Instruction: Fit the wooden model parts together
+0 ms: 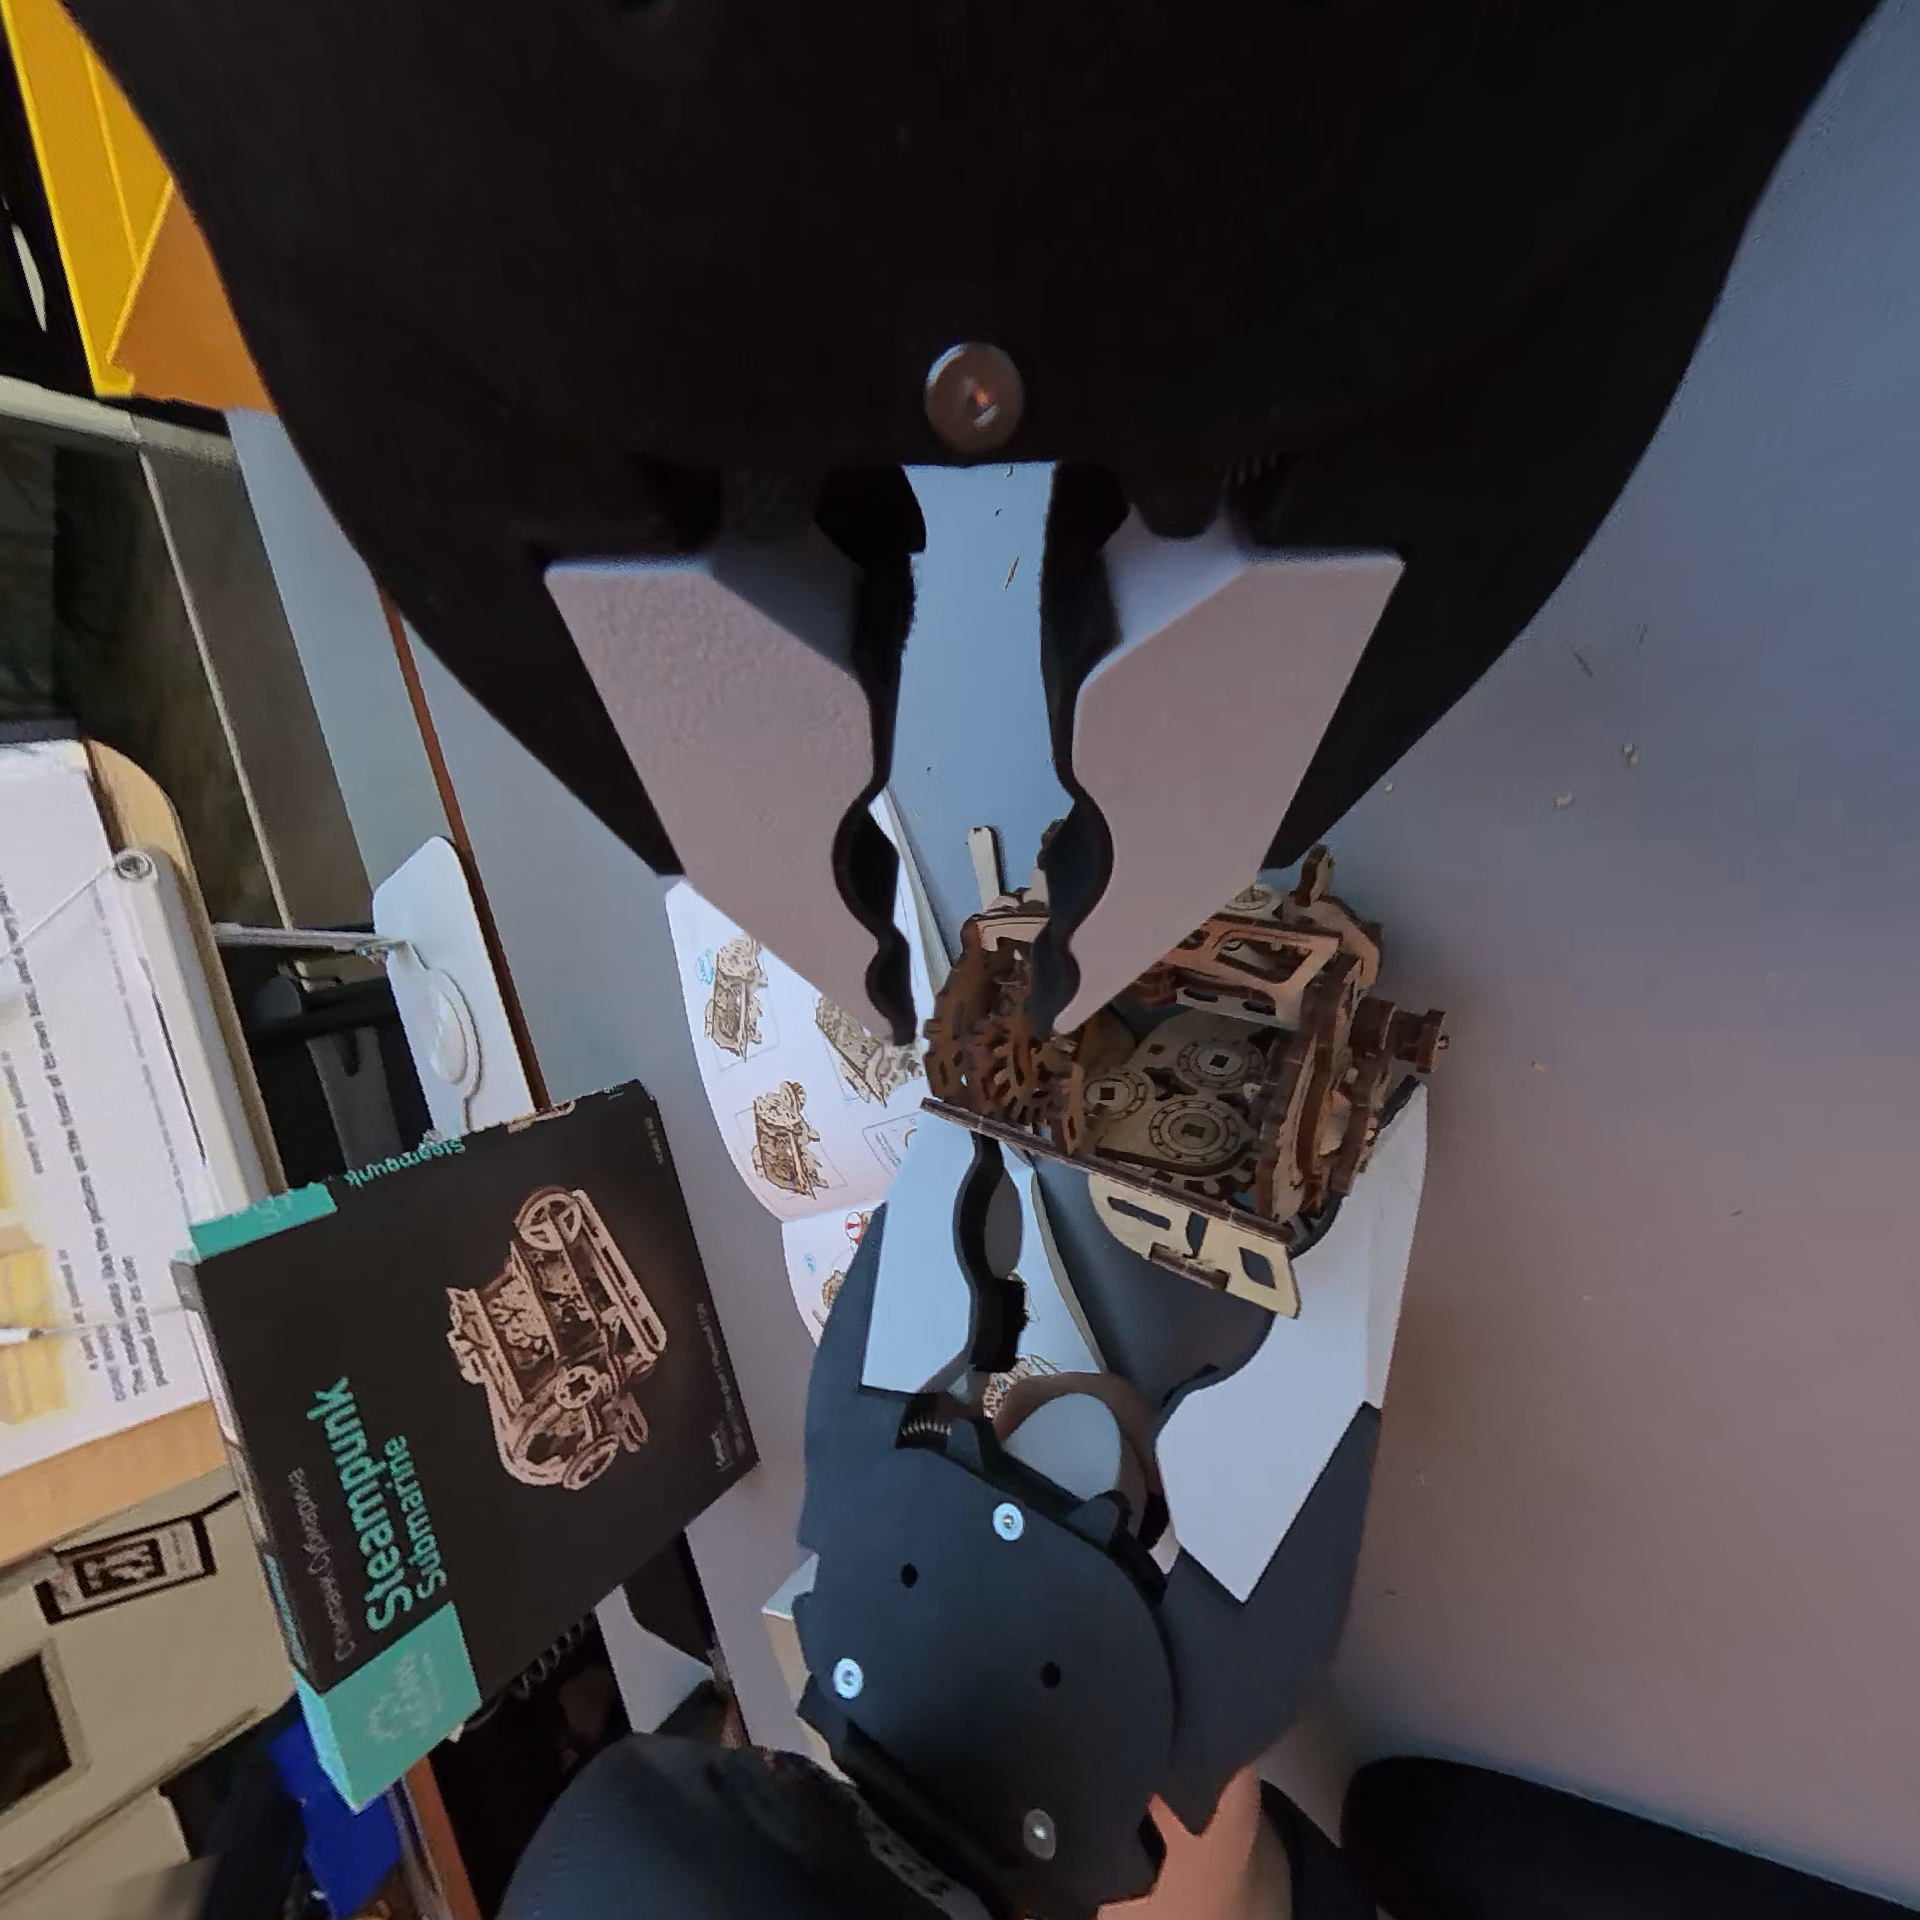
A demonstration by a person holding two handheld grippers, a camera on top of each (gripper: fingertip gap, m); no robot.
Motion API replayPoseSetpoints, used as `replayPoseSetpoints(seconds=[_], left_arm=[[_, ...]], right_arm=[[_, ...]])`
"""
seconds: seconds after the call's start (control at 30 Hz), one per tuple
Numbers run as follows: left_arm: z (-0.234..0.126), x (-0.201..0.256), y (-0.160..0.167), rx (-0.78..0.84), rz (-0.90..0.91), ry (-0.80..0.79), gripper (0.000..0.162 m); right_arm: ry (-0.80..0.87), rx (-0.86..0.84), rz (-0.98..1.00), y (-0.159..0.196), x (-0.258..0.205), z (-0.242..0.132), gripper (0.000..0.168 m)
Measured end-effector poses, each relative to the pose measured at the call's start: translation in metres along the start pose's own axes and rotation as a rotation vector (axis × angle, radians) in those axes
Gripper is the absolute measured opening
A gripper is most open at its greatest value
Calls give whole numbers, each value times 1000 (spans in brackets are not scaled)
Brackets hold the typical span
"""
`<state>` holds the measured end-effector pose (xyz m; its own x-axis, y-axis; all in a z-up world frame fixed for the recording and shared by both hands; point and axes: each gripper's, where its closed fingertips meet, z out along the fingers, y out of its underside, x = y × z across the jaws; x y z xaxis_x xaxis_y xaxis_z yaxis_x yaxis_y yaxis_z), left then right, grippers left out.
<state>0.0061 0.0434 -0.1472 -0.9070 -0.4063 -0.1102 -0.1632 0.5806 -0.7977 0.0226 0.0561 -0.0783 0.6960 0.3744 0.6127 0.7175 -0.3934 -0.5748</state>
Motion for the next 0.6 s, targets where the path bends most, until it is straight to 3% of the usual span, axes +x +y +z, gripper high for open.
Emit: replayPoseSetpoints(seconds=[0.03, 0.4, 0.5, 0.6], left_arm=[[0, 0, 0, -2, 3, -1, 94], [-1, 3, 1, -8, 28, 10, 94], [-3, 6, 0, -1, 23, 33, 94], [-5, 7, 0, 14, -5, 55, 94]], right_arm=[[-27, 8, -31, -1, -3, 0, 20], [-151, -65, -442, 2, -20, 11, 11], [-171, -79, -421, -1, -17, 12, 13], [-163, -31, -276, -8, -7, 6, 15]])
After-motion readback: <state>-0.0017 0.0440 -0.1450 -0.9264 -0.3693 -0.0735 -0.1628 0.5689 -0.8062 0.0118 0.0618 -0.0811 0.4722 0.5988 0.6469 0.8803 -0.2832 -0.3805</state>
